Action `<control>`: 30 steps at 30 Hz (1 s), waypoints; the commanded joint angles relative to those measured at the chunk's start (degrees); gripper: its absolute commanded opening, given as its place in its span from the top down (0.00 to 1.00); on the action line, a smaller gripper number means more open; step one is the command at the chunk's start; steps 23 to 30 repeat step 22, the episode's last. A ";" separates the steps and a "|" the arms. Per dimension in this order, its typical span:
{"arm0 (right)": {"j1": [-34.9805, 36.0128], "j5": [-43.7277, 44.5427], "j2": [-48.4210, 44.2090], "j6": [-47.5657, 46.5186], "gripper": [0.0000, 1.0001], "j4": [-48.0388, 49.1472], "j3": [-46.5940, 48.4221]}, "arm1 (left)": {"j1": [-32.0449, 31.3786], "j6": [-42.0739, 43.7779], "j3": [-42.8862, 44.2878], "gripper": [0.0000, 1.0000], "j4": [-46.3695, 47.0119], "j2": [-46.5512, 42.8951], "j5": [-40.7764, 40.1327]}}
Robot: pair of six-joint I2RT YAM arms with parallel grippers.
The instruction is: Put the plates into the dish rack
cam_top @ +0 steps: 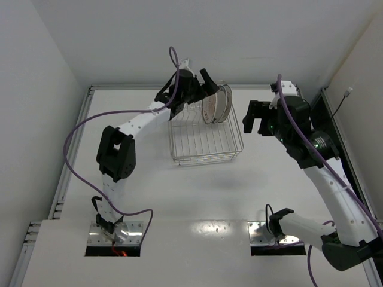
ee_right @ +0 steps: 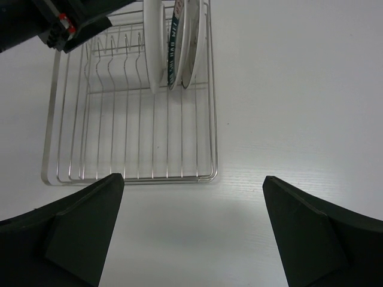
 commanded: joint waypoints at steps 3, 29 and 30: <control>-0.27 -2.52 1.32 0.60 0.00 -2.60 4.65 | -0.39 4.24 8.26 0.01 -5.35 -4.92 3.60; -0.27 -1.92 -2.44 0.60 0.00 -9.55 1.31 | -2.77 24.11 -29.75 0.01 -15.47 -52.10 -6.48; -0.27 -1.92 -2.44 0.60 0.00 -9.55 1.31 | -2.77 24.11 -29.75 0.01 -15.47 -52.10 -6.48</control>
